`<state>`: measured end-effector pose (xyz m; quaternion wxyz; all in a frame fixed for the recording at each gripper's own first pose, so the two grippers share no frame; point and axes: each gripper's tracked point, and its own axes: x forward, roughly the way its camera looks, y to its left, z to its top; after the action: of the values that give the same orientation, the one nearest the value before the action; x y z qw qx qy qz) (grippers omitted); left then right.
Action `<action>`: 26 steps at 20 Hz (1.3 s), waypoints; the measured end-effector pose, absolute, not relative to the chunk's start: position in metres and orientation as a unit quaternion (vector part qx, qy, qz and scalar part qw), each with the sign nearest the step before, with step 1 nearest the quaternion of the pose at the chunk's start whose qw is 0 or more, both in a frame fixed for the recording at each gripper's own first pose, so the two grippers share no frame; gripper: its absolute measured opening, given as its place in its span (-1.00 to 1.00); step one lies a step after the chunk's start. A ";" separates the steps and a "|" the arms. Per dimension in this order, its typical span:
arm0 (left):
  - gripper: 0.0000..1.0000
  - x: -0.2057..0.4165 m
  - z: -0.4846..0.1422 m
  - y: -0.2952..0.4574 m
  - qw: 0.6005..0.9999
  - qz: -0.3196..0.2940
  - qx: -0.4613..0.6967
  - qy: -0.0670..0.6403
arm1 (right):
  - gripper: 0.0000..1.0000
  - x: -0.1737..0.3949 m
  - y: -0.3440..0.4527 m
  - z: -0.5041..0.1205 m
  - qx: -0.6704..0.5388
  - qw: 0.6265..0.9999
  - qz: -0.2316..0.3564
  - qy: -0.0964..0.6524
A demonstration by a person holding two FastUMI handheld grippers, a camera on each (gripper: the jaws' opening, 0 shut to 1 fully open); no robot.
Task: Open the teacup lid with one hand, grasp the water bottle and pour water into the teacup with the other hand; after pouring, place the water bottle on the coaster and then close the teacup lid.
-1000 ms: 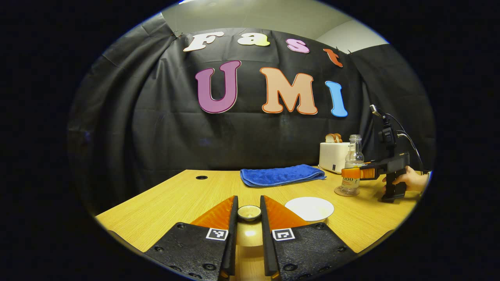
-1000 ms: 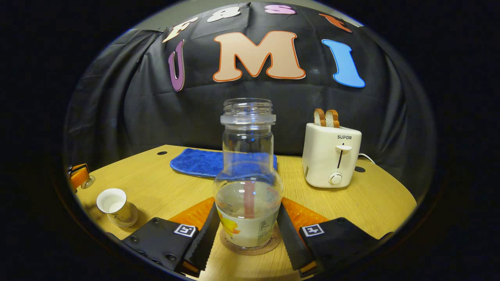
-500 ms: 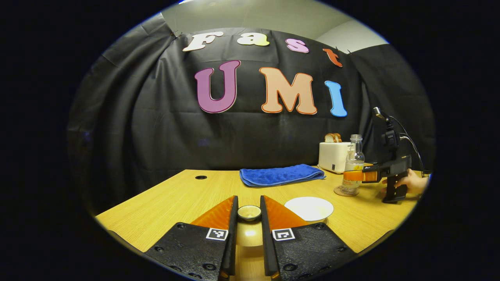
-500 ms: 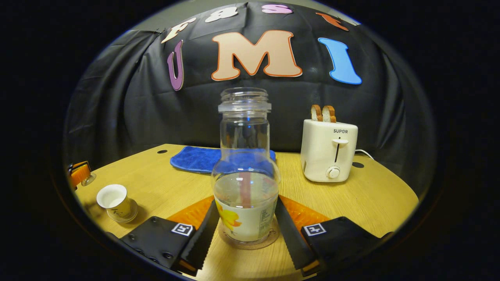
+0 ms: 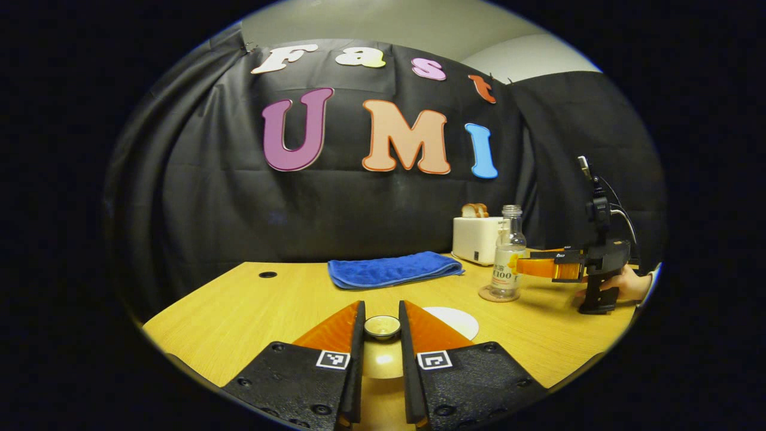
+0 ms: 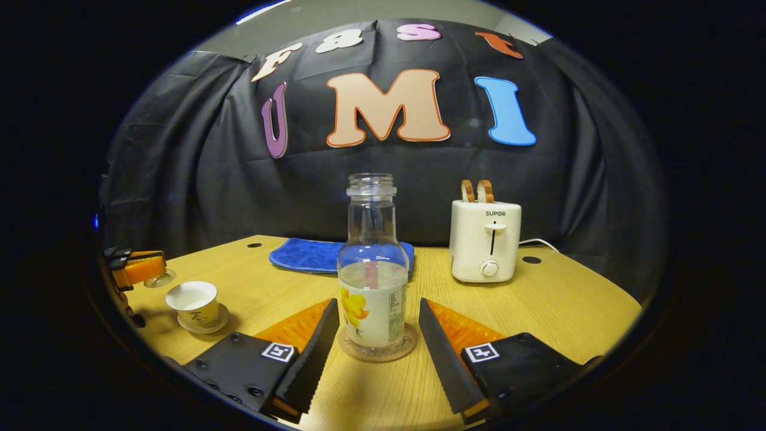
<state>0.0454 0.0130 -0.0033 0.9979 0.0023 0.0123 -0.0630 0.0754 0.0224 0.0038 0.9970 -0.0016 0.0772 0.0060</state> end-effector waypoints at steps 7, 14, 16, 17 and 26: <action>-0.47 0.058 -0.005 -0.010 0.994 -0.112 0.000 0.016 | 0.67 0.039 0.018 0.026 0.003 1.000 0.006 0.014; -0.48 0.077 -0.013 -0.028 0.990 -0.137 0.007 0.044 | 0.74 0.015 0.016 0.028 0.003 1.000 0.008 0.014; -0.48 0.082 -0.015 -0.032 0.989 -0.143 0.009 0.049 | 0.67 0.010 0.016 0.028 0.004 1.000 0.007 0.013; -0.48 0.083 -0.016 -0.035 0.988 -0.147 0.011 0.052 | 0.74 0.008 0.015 0.028 0.004 1.000 0.007 0.014; -0.43 0.084 -0.022 -0.042 0.983 -0.167 0.026 0.074 | 0.80 -0.001 0.006 0.030 0.003 1.000 -0.007 0.013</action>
<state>0.0836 -0.0417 -0.0221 0.9829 0.0258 0.0737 -0.1667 -0.0009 0.0056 0.0297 0.9999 0.0031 0.0129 -0.0073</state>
